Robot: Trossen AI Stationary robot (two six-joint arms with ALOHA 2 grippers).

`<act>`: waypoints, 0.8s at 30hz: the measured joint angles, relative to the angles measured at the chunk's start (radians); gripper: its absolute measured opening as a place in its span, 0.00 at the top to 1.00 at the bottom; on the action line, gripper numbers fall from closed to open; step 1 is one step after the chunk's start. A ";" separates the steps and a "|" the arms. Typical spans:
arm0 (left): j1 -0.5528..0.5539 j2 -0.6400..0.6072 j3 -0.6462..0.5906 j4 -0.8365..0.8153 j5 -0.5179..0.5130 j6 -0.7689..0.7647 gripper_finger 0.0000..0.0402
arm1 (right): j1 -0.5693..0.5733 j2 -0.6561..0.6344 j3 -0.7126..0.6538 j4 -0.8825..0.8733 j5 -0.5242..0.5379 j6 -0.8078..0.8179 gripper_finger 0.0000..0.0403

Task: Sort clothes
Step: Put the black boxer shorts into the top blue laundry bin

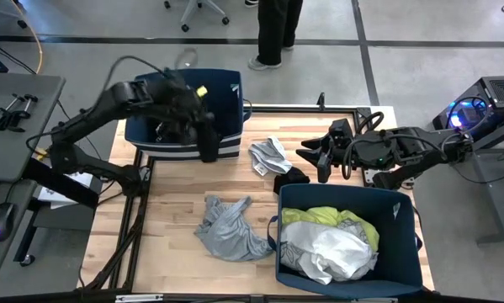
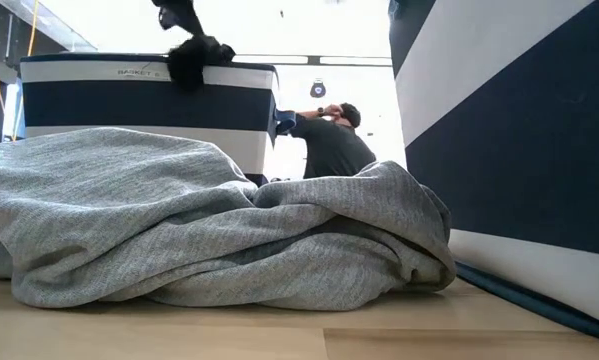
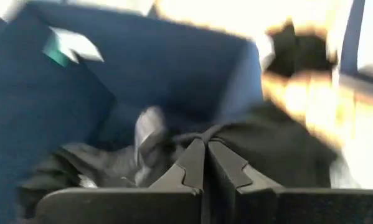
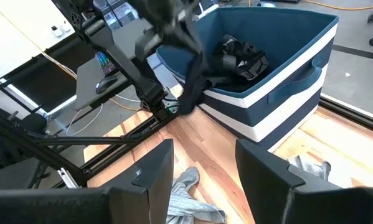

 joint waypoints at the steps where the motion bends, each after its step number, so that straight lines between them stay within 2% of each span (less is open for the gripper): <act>1: 0.008 -0.005 0.017 0.029 -0.013 -0.029 1.00 | 0.000 0.000 0.000 0.000 0.000 0.000 0.60; 3: 0.023 -0.015 0.042 0.070 -0.081 -0.079 1.00 | 0.000 0.000 0.000 0.000 0.000 0.000 0.60; 5: 0.041 -0.023 0.054 0.081 -0.193 -0.102 1.00 | 0.000 0.000 0.000 0.000 0.000 0.001 0.60; 7: 0.066 -0.025 0.049 0.068 -0.304 -0.102 1.00 | 0.000 0.000 0.000 0.000 -0.010 0.004 0.60; 9: 0.104 -0.021 0.022 0.040 -0.367 -0.102 1.00 | 0.000 0.000 0.000 0.000 -0.013 0.018 0.60; 11: 0.144 -0.012 -0.031 0.032 -0.345 -0.097 1.00 | 0.000 0.000 0.000 0.000 -0.015 0.025 0.60; 13: 0.184 -0.006 -0.118 0.032 -0.268 -0.109 1.00 | 0.001 0.000 0.000 0.000 -0.015 0.026 0.60; 16: 0.221 -0.002 -0.294 0.070 -0.173 -0.150 1.00 | 0.001 0.000 0.000 0.000 -0.017 0.029 0.60; 19: 0.240 -0.001 -0.499 0.151 -0.161 -0.211 1.00 | 0.001 0.000 0.000 0.000 -0.036 0.043 0.60; 22: 0.272 -0.001 -0.662 0.255 -0.089 -0.281 0.95 | 0.001 0.000 0.000 0.000 -0.045 0.046 0.60; 24: 0.300 -0.003 -0.712 0.284 0.000 -0.321 0.89 | 0.001 0.000 0.000 0.000 -0.048 0.055 0.60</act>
